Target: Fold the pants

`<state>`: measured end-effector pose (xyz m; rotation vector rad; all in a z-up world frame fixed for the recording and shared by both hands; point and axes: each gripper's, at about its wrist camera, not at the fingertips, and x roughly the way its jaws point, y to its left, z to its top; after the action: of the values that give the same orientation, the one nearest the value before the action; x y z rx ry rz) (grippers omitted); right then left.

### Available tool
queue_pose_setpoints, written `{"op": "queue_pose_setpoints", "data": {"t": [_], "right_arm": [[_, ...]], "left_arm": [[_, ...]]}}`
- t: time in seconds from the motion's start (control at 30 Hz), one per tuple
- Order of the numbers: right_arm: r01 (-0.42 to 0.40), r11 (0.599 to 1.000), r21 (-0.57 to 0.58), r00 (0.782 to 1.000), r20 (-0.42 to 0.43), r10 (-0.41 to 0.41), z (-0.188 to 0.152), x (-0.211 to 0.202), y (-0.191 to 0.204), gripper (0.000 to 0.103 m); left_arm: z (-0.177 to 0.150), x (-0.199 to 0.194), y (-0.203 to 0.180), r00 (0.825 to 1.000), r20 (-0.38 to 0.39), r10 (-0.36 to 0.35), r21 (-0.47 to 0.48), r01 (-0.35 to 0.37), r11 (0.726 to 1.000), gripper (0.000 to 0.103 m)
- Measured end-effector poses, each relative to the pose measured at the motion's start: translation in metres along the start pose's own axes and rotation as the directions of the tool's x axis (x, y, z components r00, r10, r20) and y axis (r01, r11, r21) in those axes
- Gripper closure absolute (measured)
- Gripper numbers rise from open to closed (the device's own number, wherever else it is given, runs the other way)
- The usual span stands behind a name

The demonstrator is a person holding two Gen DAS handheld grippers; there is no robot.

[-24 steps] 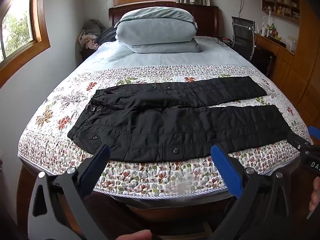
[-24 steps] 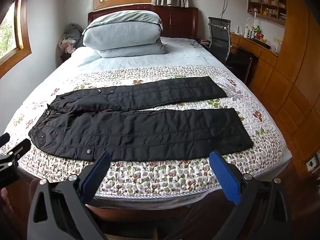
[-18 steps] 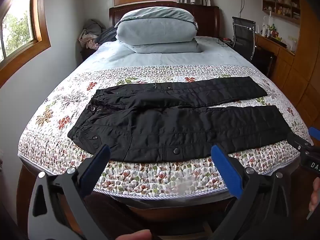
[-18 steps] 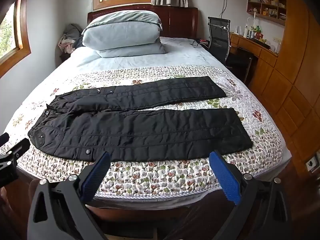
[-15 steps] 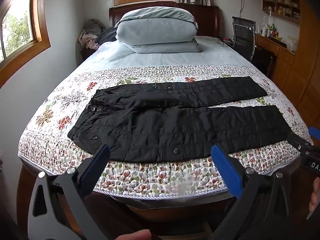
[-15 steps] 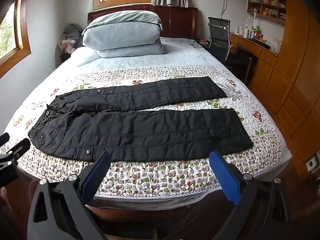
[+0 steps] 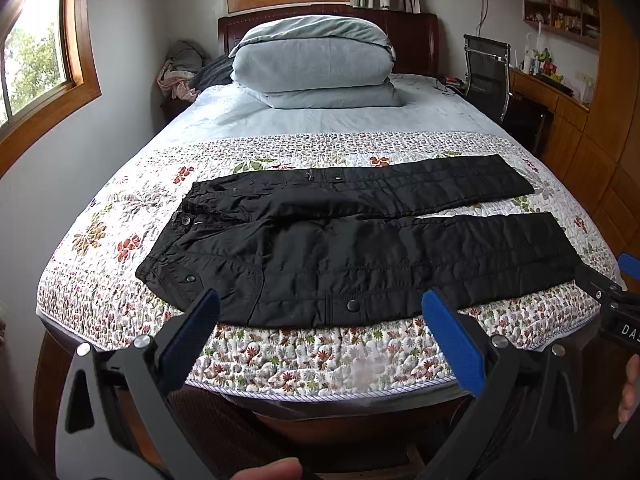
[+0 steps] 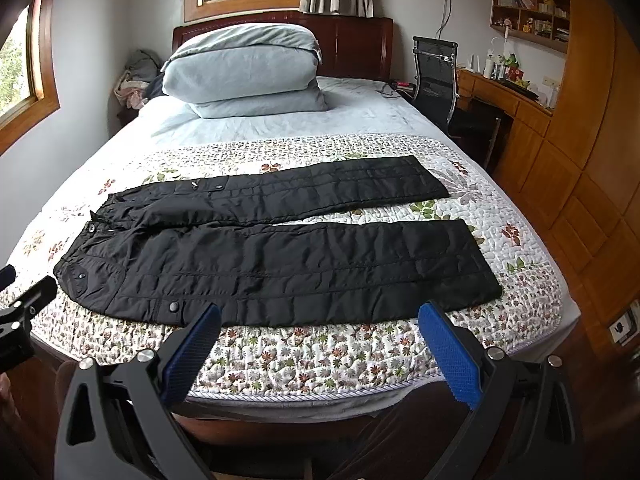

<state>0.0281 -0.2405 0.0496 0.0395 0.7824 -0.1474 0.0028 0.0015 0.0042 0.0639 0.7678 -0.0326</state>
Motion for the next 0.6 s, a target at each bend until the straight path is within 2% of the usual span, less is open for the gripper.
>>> {"op": "queue_pose_setpoints", "data": {"t": [0.6], "right_arm": [[-0.001,1.000,-0.003,1.000,0.001,0.001,0.0000,-0.0001,-0.0002,0.003]], "left_arm": [[0.0004,-0.0001,-0.0014,1.000,0.000,0.001,0.000,-0.001,1.000,0.003]]}}
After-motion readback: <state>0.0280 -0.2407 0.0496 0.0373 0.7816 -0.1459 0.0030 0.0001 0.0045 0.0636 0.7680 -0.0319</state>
